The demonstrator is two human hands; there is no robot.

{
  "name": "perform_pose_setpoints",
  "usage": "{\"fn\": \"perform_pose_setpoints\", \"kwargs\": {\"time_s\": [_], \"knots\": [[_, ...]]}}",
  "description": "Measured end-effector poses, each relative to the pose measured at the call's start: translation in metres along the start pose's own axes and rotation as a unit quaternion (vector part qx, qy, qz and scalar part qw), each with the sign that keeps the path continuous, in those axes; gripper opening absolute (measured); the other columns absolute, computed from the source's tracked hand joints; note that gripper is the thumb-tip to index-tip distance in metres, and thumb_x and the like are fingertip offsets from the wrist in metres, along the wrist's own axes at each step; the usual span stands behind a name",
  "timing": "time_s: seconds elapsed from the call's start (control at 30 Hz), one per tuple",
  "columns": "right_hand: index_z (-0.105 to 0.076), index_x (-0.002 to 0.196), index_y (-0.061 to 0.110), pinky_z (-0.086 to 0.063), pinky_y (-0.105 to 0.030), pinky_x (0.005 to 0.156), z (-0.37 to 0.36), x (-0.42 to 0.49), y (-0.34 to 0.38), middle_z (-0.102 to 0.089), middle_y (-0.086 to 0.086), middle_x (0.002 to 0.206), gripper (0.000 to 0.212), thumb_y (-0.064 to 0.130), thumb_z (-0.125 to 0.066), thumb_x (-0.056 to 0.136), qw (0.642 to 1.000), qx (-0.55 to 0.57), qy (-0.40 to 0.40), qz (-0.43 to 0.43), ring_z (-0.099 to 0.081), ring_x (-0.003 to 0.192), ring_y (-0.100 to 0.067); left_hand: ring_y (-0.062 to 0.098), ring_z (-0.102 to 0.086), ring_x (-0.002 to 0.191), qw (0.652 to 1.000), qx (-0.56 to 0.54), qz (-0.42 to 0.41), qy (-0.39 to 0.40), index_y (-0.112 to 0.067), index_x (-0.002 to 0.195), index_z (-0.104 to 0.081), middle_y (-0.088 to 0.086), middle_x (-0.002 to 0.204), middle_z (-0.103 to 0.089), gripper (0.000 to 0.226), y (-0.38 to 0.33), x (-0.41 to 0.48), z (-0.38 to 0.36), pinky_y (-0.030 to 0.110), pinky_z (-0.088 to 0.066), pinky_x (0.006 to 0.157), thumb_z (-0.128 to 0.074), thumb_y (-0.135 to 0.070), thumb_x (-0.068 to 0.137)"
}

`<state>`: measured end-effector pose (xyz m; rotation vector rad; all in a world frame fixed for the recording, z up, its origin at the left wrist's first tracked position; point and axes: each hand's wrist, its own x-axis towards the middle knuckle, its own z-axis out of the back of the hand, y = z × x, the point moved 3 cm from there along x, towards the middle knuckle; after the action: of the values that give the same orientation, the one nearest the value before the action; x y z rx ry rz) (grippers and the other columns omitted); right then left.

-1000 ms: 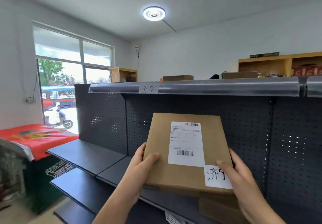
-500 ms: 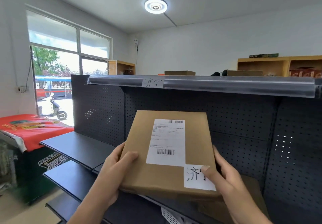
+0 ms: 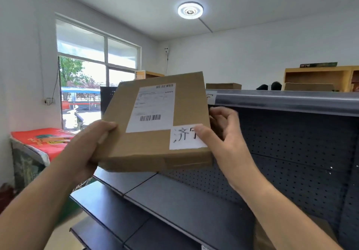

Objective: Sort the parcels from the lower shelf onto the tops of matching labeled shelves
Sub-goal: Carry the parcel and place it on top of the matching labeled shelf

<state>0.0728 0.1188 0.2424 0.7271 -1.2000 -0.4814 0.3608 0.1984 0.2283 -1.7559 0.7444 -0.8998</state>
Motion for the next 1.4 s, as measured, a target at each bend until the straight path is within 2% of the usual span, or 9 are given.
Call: {"fn": "perform_pose_setpoints", "kwargs": {"time_s": [0.23, 0.33, 0.47, 0.53, 0.63, 0.87, 1.03, 1.2, 1.4], "knots": [[-0.041, 0.141, 0.036, -0.053, -0.021, 0.080, 0.013, 0.089, 0.022, -0.059, 0.017, 0.127, 0.045, 0.042, -0.063, 0.102, 0.999, 0.011, -0.022, 0.023, -0.063, 0.112, -0.007, 0.015, -0.073, 0.062, 0.996, -0.065, -0.011, 0.066, -0.014, 0.106, -0.073, 0.003, 0.086, -0.078, 0.014, -0.047, 0.075, -0.032, 0.025, -0.061, 0.056, -0.064, -0.020, 0.096], [-0.035, 0.153, 0.030, -0.053, -0.027, 0.084, 0.028, 0.120, 0.023, -0.056, 0.013, 0.134, 0.059, 0.049, -0.058, 0.102, 0.999, -0.032, -0.017, 0.022, -0.060, 0.118, -0.011, 0.021, -0.069, 0.080, 0.991, -0.067, -0.029, 0.110, -0.013, 0.117, -0.072, 0.008, 0.105, -0.074, 0.035, -0.063, 0.109, -0.059, 0.038, -0.055, 0.076, -0.070, -0.022, 0.083], [-0.037, 0.148, 0.034, -0.051, -0.029, 0.087, 0.057, 0.159, 0.025, -0.055, 0.016, 0.129, 0.055, 0.058, -0.055, 0.101, 0.992, -0.123, -0.010, 0.014, -0.057, 0.116, -0.007, 0.020, -0.066, 0.076, 0.983, -0.083, -0.052, 0.157, -0.015, 0.106, -0.068, 0.008, 0.100, -0.073, 0.017, -0.086, 0.152, -0.106, 0.039, -0.050, 0.078, -0.061, -0.016, 0.091], [-0.044, 0.149, 0.028, -0.049, -0.025, 0.083, 0.073, 0.176, 0.026, -0.060, 0.010, 0.130, 0.059, 0.059, -0.057, 0.100, 0.985, -0.173, -0.018, 0.018, -0.060, 0.115, -0.009, 0.023, -0.061, 0.089, 0.980, -0.069, -0.049, 0.179, -0.013, 0.115, -0.065, 0.014, 0.114, -0.065, 0.023, -0.092, 0.174, -0.129, 0.040, -0.048, 0.085, -0.060, -0.019, 0.093], [-0.049, 0.152, 0.021, -0.049, -0.021, 0.081, 0.092, 0.195, 0.029, -0.063, 0.005, 0.130, 0.067, 0.061, -0.057, 0.099, 0.974, -0.223, -0.034, 0.019, -0.061, 0.110, -0.008, 0.024, -0.057, 0.088, 0.979, -0.034, -0.040, 0.199, -0.009, 0.119, -0.059, 0.013, 0.107, -0.058, 0.028, -0.093, 0.199, -0.160, 0.037, -0.050, 0.074, -0.058, -0.025, 0.097], [-0.065, 0.129, 0.005, -0.056, -0.058, 0.102, 0.119, 0.218, 0.025, -0.071, -0.016, 0.123, 0.088, 0.082, -0.055, 0.087, 0.938, -0.343, -0.052, 0.005, -0.067, 0.115, -0.036, 0.031, -0.060, 0.104, 0.982, -0.009, -0.001, 0.187, -0.018, 0.100, -0.056, 0.013, 0.106, -0.057, 0.018, -0.089, 0.242, -0.211, 0.059, -0.053, 0.107, -0.063, -0.034, 0.092], [-0.071, 0.128, 0.016, -0.050, -0.048, 0.102, 0.127, 0.233, 0.005, -0.071, -0.006, 0.122, 0.055, 0.059, -0.046, 0.105, 0.925, -0.378, -0.019, -0.010, -0.064, 0.115, -0.029, 0.032, -0.055, 0.101, 0.978, 0.028, -0.007, 0.207, -0.019, 0.097, -0.056, 0.014, 0.104, -0.052, 0.014, -0.090, 0.256, -0.230, 0.060, -0.052, 0.104, -0.060, -0.032, 0.093], [-0.069, 0.129, 0.022, -0.043, -0.033, 0.089, 0.122, 0.233, 0.007, -0.069, 0.002, 0.118, 0.048, 0.057, -0.050, 0.103, 0.912, -0.409, 0.010, -0.046, -0.061, 0.115, -0.025, 0.031, -0.052, 0.096, 0.977, 0.049, -0.013, 0.209, -0.022, 0.083, -0.060, 0.015, 0.102, -0.052, 0.007, -0.082, 0.267, -0.236, 0.056, -0.052, 0.103, -0.060, -0.028, 0.087], [-0.059, 0.143, 0.005, -0.049, -0.041, 0.106, 0.117, 0.229, 0.013, -0.068, -0.015, 0.133, 0.062, 0.044, -0.073, 0.096, 0.891, -0.443, 0.039, -0.092, -0.062, 0.114, -0.027, 0.023, -0.038, 0.073, 0.972, 0.110, -0.043, 0.202, -0.022, 0.058, -0.053, 0.002, 0.076, -0.040, 0.029, -0.074, 0.278, -0.235, 0.037, -0.031, 0.070, -0.055, -0.021, 0.087]]}}
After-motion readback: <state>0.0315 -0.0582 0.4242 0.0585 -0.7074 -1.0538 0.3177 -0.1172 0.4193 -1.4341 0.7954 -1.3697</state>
